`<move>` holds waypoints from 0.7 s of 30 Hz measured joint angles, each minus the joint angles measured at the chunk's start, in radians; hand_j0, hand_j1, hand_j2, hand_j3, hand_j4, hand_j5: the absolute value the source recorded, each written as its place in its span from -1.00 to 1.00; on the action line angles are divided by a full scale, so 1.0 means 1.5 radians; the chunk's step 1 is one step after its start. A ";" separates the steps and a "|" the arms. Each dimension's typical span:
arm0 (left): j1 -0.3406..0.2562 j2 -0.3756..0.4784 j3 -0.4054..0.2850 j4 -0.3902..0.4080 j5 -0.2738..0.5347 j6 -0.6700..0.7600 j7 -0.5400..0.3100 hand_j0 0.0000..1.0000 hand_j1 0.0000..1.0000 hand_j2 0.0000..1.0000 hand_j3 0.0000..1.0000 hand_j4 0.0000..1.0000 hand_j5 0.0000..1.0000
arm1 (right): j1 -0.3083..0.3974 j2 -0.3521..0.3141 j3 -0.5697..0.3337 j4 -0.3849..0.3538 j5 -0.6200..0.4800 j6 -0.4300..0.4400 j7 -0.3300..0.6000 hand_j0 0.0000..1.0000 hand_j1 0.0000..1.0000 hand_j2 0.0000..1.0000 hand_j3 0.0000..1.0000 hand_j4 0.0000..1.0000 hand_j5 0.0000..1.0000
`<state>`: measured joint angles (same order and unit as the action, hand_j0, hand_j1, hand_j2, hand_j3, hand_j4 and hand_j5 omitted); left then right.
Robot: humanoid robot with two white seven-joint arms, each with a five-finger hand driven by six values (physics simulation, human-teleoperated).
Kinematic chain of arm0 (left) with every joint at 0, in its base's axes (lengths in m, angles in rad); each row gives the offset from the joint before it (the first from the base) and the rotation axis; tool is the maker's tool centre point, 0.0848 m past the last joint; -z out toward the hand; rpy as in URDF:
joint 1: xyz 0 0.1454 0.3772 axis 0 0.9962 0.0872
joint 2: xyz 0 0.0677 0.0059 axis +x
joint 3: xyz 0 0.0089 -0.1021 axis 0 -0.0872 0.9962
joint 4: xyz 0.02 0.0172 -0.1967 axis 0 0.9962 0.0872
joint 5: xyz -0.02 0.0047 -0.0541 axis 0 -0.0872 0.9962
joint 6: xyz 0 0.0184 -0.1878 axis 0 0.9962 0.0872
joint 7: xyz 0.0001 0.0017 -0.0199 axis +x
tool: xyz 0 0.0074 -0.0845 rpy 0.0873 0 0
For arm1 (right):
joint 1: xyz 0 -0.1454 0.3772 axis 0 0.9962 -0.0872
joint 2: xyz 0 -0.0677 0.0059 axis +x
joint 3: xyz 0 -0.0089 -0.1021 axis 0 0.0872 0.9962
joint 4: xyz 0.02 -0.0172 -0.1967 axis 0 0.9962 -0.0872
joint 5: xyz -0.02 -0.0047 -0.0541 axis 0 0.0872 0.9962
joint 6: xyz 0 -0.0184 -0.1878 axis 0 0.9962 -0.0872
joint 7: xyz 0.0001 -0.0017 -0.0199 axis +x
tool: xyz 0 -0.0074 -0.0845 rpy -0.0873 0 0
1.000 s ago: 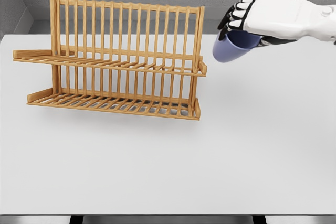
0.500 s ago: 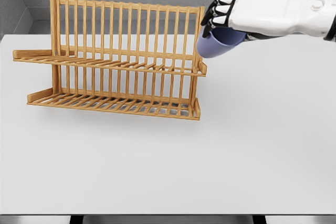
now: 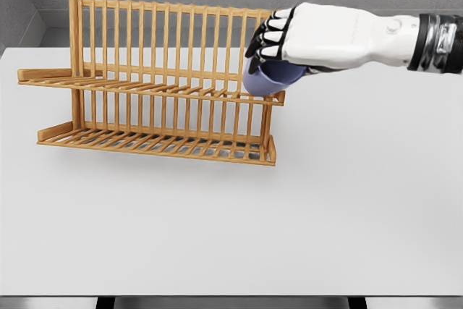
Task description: Right arm put cup on second shelf
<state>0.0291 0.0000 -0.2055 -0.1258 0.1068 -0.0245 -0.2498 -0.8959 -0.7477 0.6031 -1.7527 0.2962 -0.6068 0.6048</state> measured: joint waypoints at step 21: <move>0.000 0.000 0.000 0.000 0.000 0.000 0.000 1.00 1.00 1.00 1.00 1.00 1.00 | 0.319 0.012 -0.349 0.112 0.002 -0.005 0.005 1.00 1.00 1.00 1.00 1.00 1.00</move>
